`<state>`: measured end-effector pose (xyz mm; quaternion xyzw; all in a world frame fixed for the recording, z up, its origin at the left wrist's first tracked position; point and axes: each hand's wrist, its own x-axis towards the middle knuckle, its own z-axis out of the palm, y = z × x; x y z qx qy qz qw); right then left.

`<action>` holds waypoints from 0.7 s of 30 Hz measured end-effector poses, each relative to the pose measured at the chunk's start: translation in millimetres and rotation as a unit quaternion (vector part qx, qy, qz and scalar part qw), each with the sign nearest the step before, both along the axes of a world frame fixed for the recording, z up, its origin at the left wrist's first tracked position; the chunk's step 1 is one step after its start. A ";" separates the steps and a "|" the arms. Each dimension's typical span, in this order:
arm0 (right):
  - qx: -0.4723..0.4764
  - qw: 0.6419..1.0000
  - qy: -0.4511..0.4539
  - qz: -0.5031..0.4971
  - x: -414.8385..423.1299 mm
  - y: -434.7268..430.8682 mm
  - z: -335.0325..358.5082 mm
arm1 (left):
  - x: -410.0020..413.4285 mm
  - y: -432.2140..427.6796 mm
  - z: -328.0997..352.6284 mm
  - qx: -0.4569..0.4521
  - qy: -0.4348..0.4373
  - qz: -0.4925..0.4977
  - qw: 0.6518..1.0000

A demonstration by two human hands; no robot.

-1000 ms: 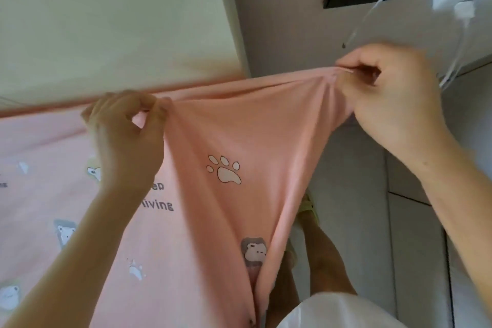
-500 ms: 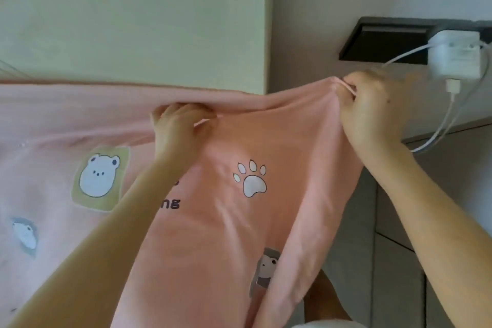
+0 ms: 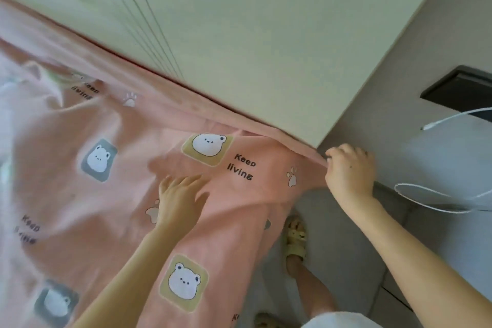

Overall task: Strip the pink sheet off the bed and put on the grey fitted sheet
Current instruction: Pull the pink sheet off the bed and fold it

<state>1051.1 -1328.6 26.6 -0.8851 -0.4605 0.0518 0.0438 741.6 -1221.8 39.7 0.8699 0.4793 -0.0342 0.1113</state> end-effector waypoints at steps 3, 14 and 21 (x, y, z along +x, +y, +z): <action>0.010 0.995 0.009 0.101 -59.2 -1.7 18.8 | -57.9 -37.0 15.6 -0.005 -0.005 0.077 0.997; 0.031 0.890 0.067 0.451 -357.0 -100.4 139.3 | -317.1 -317.3 139.6 0.078 -0.036 0.367 0.926; 0.005 0.732 0.055 0.679 -552.5 -224.5 209.2 | -443.2 -542.3 199.2 0.049 -0.040 0.615 0.786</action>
